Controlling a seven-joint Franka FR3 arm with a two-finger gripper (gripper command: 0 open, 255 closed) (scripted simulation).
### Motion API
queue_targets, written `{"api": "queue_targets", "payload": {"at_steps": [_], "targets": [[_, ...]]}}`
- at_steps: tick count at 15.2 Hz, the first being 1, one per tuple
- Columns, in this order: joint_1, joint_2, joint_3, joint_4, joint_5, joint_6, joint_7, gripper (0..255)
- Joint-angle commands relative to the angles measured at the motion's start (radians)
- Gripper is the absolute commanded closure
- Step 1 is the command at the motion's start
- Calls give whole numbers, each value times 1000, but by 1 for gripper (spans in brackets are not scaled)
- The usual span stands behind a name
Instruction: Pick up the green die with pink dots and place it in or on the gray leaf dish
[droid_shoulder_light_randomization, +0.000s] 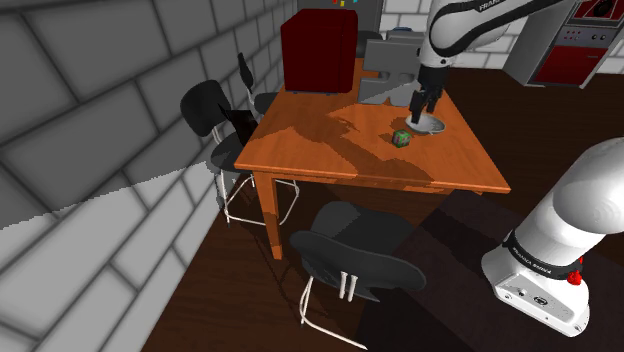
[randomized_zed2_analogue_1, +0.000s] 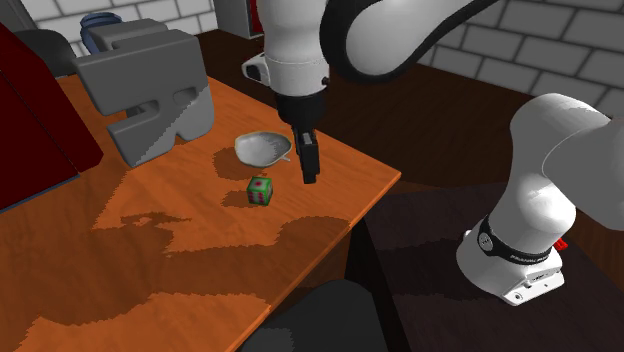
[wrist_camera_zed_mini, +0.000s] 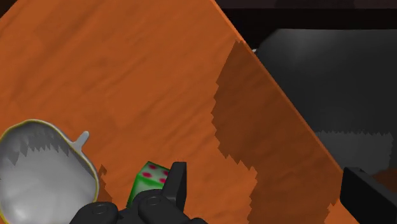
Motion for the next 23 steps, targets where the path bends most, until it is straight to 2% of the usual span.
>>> {"api": "queue_targets", "payload": {"at_steps": [1,7,14,23], "targets": [[-8,74,-22,19,8,61,-19,0],[-31,301,-72,115,69,199,-86,0],[-84,573,-87,282,188,301,-183,0],[-98,653,-72,273,221,388,-206,0]]}}
